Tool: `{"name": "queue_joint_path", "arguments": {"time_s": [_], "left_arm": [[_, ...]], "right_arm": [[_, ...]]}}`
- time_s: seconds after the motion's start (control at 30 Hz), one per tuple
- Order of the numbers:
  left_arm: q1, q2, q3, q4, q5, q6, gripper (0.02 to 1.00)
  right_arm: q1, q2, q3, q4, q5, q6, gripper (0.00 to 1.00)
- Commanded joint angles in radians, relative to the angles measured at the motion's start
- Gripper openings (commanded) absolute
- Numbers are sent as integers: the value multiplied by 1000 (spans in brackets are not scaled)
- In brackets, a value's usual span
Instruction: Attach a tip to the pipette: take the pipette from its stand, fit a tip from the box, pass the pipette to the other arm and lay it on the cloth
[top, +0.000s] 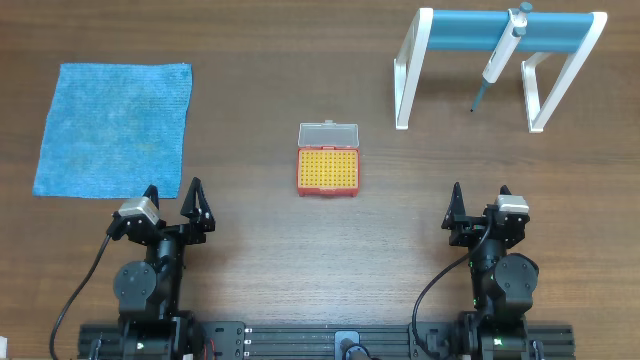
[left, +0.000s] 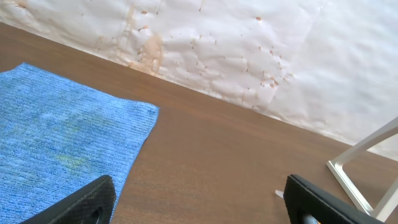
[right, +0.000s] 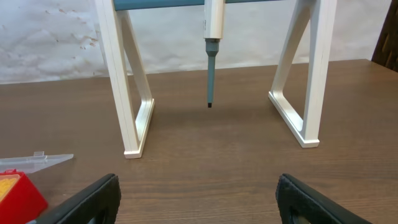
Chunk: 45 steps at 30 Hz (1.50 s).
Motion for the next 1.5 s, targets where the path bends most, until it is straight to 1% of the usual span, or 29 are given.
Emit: {"name": "queue_joint_path", "arguments": {"time_s": [0.03, 1.03, 1.1, 1.17, 1.27, 1.33, 1.37, 1.4, 1.43, 1.47, 1.5], "left_arm": [[2, -5, -3, -5, -11, 7, 875], [2, -5, -3, -5, -11, 7, 875], [2, -5, -3, -5, -11, 6, 877], [2, -5, -3, -5, -11, 7, 875], [2, -5, -3, -5, -11, 7, 875], [2, -5, -3, -5, -11, 7, 875], [2, -5, -3, -5, -11, 7, 875], [2, -5, -3, -5, -11, 7, 875], [2, -5, -3, -5, -11, 6, 875], [2, -5, -3, -5, -11, 6, 875], [2, -5, -3, -5, -11, 7, 875]], "right_arm": [[6, -11, -2, -7, -3, 7, 812], [6, -11, -2, -6, -3, 7, 812], [6, -10, -2, -7, -43, 8, 814], [6, 10, -2, -6, -39, 8, 814], [5, 139, 65, 2, -39, 7, 814], [-18, 364, 251, 4, -39, 7, 814], [-39, 523, 367, 33, -39, 7, 814], [-50, 618, 422, 78, -39, 7, 814], [-61, 702, 453, 146, -39, 6, 814], [-79, 880, 470, 397, -39, -48, 816], [-89, 1012, 470, 591, -39, -110, 816]]}}
